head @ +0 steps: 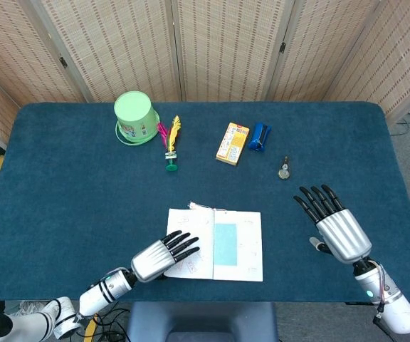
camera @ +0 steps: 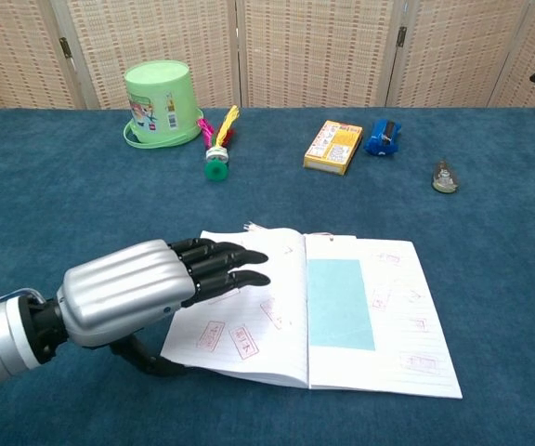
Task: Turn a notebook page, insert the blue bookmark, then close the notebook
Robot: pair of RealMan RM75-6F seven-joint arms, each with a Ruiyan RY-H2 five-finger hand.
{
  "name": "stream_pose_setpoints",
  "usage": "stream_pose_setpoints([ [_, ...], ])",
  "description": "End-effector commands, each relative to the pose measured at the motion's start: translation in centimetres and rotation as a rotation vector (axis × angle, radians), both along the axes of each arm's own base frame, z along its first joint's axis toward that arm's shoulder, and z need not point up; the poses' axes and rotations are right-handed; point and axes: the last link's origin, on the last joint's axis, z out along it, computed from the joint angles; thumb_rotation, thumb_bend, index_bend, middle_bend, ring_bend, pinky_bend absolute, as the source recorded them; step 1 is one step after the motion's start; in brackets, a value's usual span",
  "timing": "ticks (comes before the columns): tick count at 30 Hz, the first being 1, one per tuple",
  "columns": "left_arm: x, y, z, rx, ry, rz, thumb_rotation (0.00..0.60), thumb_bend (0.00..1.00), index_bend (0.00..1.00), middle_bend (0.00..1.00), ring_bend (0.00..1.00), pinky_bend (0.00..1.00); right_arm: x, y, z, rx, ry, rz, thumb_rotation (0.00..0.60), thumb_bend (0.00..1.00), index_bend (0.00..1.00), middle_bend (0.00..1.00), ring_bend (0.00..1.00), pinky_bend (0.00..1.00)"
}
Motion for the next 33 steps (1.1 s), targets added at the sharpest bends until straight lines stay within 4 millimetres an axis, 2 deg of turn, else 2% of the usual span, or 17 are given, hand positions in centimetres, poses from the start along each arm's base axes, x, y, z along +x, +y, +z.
stream_pose_setpoints([
  [1, 0.5, 0.4, -0.2, 0.012, -0.051, 0.005, 0.600, 0.23, 0.15, 0.06, 0.05, 0.16, 0.0, 0.0, 0.0, -0.002, 0.001, 0.000, 0.600, 0.10, 0.00, 0.00, 0.00, 0.00],
  [7, 0.7, 1.0, -0.4, 0.002, -0.125, 0.022, 0.600, 0.23, 0.27, 0.12, 0.09, 0.16, -0.1, 0.0, 0.2, -0.010, -0.002, -0.004, 0.600, 0.10, 0.00, 0.00, 0.00, 0.00],
  [12, 0.8, 1.4, -0.8, -0.016, -0.161, 0.041, 0.600, 0.24, 0.32, 0.14, 0.10, 0.16, -0.2, -0.1, 0.3, -0.014, -0.005, -0.006, 0.600, 0.10, 0.00, 0.00, 0.00, 0.00],
  [19, 1.0, 1.7, -1.2, -0.038, -0.165, 0.055, 0.600, 0.48, 0.36, 0.14, 0.10, 0.16, -0.3, -0.2, 0.4, -0.019, -0.007, -0.008, 0.600, 0.10, 0.00, 0.00, 0.00, 0.00],
  [21, 1.0, 1.8, -1.2, -0.042, -0.167, 0.056, 0.600, 0.51, 0.38, 0.15, 0.10, 0.16, -0.3, -0.2, 0.4, -0.020, -0.005, -0.009, 0.600, 0.10, 0.00, 0.00, 0.00, 0.00],
  [33, 1.2, 2.0, -0.6, -0.032, -0.205, 0.061, 0.600, 0.55, 0.57, 0.17, 0.10, 0.16, -0.3, -0.2, 0.6, -0.025, -0.009, -0.002, 0.600, 0.10, 0.00, 0.00, 0.00, 0.00],
])
